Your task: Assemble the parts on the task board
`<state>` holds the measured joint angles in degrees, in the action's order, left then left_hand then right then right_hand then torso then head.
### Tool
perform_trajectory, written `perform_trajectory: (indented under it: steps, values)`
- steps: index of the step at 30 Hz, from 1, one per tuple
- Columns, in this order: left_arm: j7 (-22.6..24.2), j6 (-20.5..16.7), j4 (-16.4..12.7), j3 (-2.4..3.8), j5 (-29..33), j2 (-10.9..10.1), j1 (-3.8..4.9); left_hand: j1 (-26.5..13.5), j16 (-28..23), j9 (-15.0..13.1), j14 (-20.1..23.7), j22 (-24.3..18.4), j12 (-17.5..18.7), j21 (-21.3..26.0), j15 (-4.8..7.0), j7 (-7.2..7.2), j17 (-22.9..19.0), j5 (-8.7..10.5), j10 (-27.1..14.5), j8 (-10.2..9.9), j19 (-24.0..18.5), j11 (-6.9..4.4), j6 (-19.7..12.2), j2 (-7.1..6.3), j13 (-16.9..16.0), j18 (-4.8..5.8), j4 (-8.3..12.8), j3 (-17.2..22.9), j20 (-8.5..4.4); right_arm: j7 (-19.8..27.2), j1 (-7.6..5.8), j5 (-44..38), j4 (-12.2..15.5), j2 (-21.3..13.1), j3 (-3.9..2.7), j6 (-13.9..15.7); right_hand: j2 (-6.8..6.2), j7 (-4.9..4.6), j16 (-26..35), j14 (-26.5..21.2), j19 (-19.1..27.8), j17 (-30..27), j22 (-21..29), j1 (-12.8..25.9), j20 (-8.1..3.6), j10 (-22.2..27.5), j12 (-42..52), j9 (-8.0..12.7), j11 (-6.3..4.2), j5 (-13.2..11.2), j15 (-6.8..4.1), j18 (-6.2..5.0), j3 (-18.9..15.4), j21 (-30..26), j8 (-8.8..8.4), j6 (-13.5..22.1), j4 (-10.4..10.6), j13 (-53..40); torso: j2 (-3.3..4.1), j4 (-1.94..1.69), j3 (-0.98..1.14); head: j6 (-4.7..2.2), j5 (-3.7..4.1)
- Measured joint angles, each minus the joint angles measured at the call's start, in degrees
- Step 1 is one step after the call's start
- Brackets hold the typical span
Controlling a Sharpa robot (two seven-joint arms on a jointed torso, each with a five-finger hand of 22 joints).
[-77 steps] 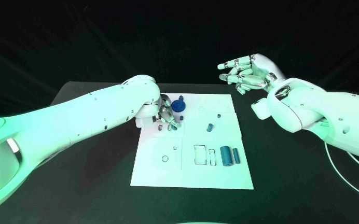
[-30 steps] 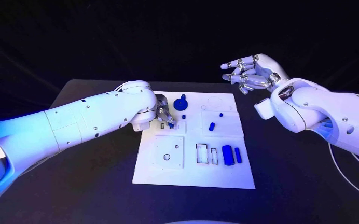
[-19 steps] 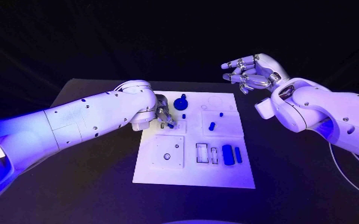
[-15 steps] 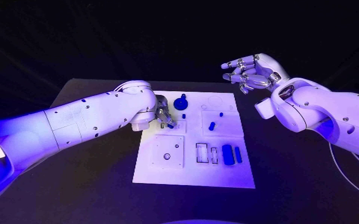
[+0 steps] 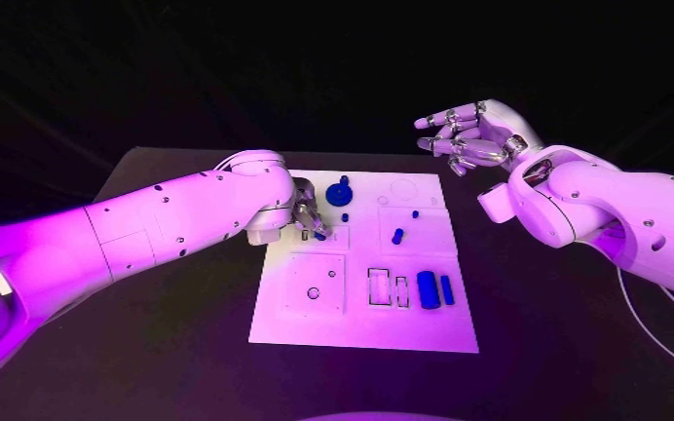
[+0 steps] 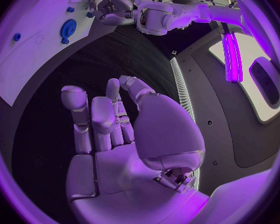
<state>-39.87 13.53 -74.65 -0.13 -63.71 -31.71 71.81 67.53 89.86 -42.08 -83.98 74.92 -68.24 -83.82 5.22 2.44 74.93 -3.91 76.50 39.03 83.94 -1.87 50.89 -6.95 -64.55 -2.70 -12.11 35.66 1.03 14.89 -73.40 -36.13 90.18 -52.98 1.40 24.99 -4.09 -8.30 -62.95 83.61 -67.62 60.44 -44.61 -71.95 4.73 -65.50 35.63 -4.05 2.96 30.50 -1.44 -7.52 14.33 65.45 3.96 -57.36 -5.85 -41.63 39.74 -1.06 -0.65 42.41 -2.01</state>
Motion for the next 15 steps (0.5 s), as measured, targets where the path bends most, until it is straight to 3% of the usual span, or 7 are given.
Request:
perform_trajectory:
  steps: [7,12,15]
  values:
    - [0.0,0.4,1.0,0.0,0.2,0.7,0.04,-1.4,0.0,-0.4,0.0,0.0,0.0,0.0,0.0,0.01,0.0,0.01,0.2,0.5,0.0,-0.19,0.0,0.26,0.0,0.01,0.0,0.1,0.0,0.0,0.01,0.0,0.0,0.0,0.01,0.0,0.11,0.0,0.2,0.0,0.2,-0.1,0.1,0.1,-0.21,0.0,0.0,0.0,0.03,0.0,0.0,0.0,0.2,0.0,0.0,0.0,-0.2,0.1,-0.01,0.0,0.01,-0.01,-0.04]
    - [0.0,0.8,2.0,-0.07,0.5,1.3,0.13,-3.1,0.0,-0.5,0.0,0.0,-0.3,0.0,0.0,-0.1,0.0,0.01,0.4,1.2,0.0,-0.39,0.5,-0.44,-0.2,0.0,1.6,1.8,0.0,0.0,0.01,0.0,0.1,0.0,0.01,-0.1,0.24,0.0,0.2,0.0,0.2,-0.1,0.1,0.2,-0.21,0.0,0.0,0.0,0.03,0.0,0.0,0.0,0.2,0.0,0.0,0.0,-0.2,0.1,0.0,0.03,0.01,-0.02,-0.09]
    - [0.0,0.9,2.4,-0.12,0.7,1.5,0.18,-4.9,0.0,-0.8,0.0,0.0,-0.7,-0.3,0.0,-0.3,0.0,0.02,0.6,1.0,0.0,-0.59,0.9,-0.86,-0.3,0.0,4.2,3.1,0.0,0.0,0.01,0.0,0.1,0.0,0.01,-0.2,0.24,0.0,0.2,0.0,0.2,-0.1,0.1,0.2,-0.21,0.0,0.0,0.0,0.03,0.0,0.0,0.01,0.2,0.0,0.0,0.0,-0.2,0.1,0.0,0.04,0.01,-0.03,-0.1]
